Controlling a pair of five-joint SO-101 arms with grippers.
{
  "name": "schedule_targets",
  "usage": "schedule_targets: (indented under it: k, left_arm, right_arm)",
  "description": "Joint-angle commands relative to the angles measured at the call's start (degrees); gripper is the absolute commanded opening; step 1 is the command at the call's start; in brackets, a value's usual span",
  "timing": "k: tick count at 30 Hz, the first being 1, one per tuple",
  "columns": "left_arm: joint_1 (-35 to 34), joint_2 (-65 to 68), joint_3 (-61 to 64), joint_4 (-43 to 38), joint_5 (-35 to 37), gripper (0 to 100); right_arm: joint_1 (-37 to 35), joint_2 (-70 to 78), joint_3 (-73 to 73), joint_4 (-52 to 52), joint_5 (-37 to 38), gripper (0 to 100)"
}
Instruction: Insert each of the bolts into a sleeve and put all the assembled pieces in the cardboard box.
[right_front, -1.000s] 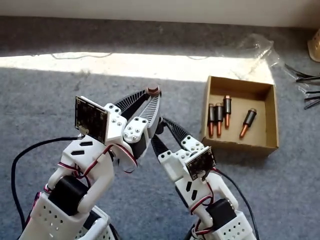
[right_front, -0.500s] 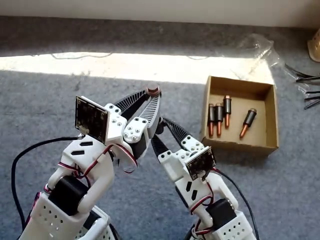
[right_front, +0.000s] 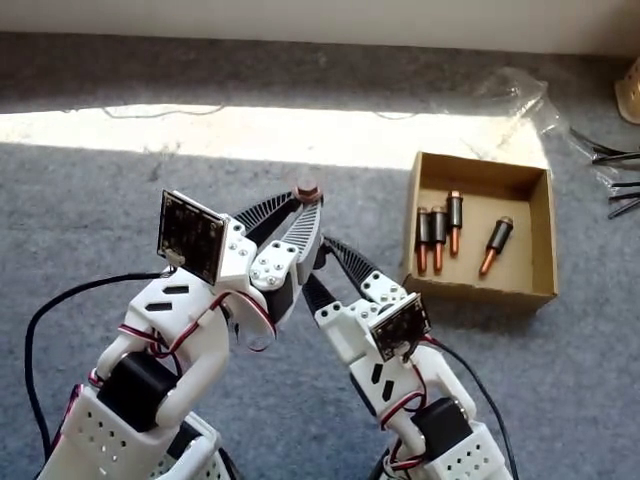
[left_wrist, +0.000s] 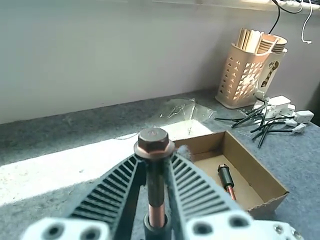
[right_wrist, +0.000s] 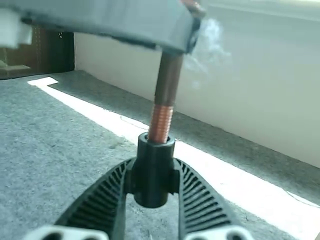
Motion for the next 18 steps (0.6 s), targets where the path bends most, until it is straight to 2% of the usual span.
schedule_targets:
  k: [1, 7, 12, 18]
  left_arm:
    - [0.9, -1.0, 2.8, 1.0, 1.2, 1]
    - [0.9, -2.4, 7.0, 1.0, 1.2, 1]
    - [0.9, -10.4, 11.3, 0.9, 0.8, 1]
    - [0.9, -15.7, 18.2, -5.2, -3.8, 1]
  right_arm:
    - [0.0, -0.6, 6.9, -1.7, 0.2, 0.5]
    - [0.0, -0.6, 6.9, -1.7, 0.4, 0.5]
    - [0.0, -0.6, 6.9, -1.7, 0.4, 0.5]
    - [0.0, -0.6, 6.9, -1.7, 0.4, 0.5]
